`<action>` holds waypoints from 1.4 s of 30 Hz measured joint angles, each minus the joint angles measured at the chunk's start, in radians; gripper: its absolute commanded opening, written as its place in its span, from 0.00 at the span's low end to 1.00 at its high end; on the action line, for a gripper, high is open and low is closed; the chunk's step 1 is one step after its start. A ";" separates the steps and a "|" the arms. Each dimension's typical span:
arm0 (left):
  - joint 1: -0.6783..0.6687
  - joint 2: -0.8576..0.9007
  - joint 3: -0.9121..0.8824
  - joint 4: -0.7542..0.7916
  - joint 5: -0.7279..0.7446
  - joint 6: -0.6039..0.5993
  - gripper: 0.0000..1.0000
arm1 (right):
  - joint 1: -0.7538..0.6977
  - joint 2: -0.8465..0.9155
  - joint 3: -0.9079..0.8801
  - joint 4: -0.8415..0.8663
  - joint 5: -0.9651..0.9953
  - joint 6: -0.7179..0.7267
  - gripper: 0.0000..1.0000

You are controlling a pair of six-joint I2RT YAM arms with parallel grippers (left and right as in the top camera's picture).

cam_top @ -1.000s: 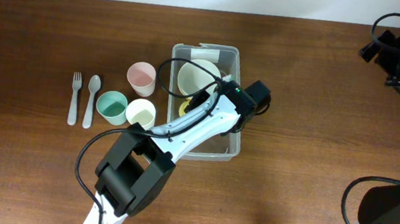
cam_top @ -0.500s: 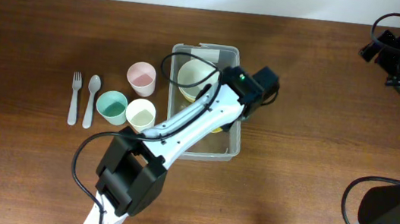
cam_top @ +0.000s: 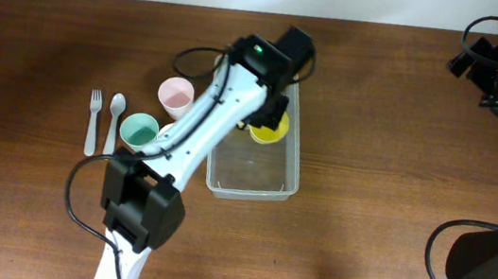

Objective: Pack container
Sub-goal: 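Lift the left gripper away from the yellow cup and retract left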

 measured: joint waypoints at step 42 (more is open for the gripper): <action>0.308 -0.038 0.519 -0.270 0.106 0.135 1.00 | 0.000 0.000 0.000 0.000 0.000 0.000 0.99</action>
